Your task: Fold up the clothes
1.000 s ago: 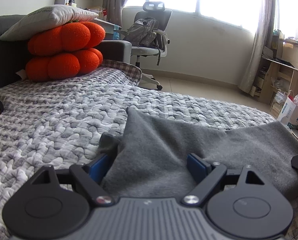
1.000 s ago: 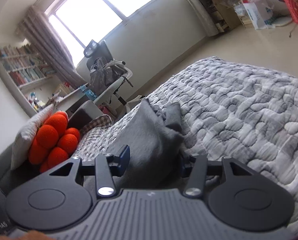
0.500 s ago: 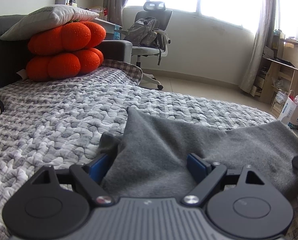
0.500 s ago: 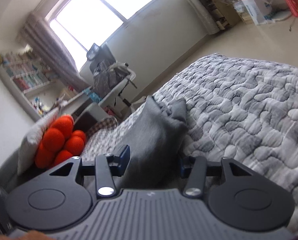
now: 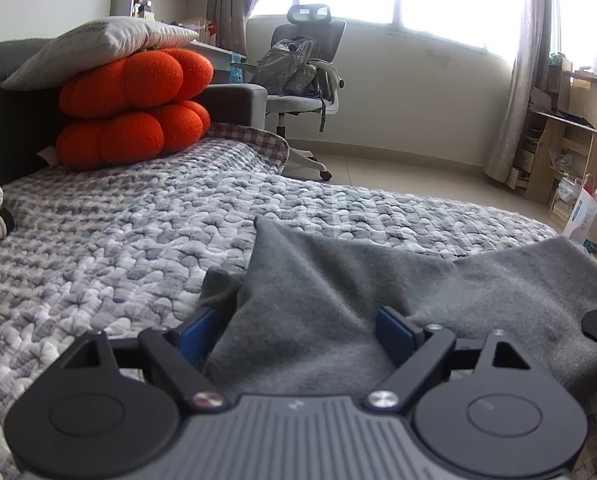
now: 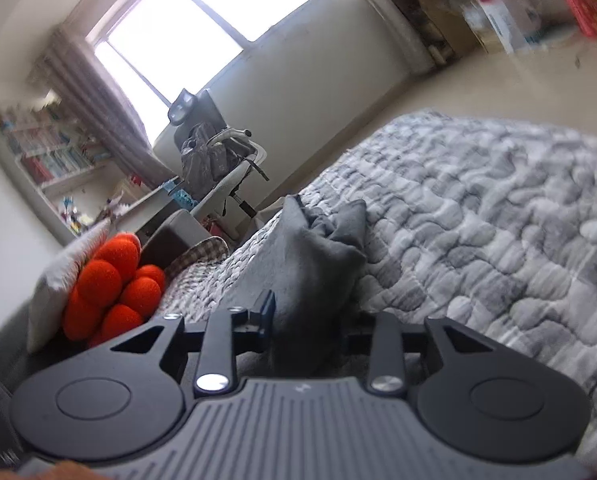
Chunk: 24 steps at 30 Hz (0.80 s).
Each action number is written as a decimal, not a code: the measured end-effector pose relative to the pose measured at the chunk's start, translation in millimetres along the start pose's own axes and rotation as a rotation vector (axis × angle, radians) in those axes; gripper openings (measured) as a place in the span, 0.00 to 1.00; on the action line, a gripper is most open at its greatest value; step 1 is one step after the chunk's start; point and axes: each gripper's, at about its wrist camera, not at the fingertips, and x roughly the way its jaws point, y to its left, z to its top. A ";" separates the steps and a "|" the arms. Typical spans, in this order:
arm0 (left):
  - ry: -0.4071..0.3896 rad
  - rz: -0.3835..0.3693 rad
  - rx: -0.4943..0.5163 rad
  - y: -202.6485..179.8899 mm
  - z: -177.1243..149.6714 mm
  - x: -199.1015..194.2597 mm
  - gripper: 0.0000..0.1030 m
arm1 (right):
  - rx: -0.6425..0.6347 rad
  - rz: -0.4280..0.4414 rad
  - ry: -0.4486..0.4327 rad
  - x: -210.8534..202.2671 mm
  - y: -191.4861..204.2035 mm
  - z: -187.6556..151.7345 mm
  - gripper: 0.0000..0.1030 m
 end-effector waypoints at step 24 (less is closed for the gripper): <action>-0.090 0.031 0.294 -46.2 0.4 -20.5 0.89 | -0.035 0.001 -0.010 -0.2 0.6 -7.4 0.29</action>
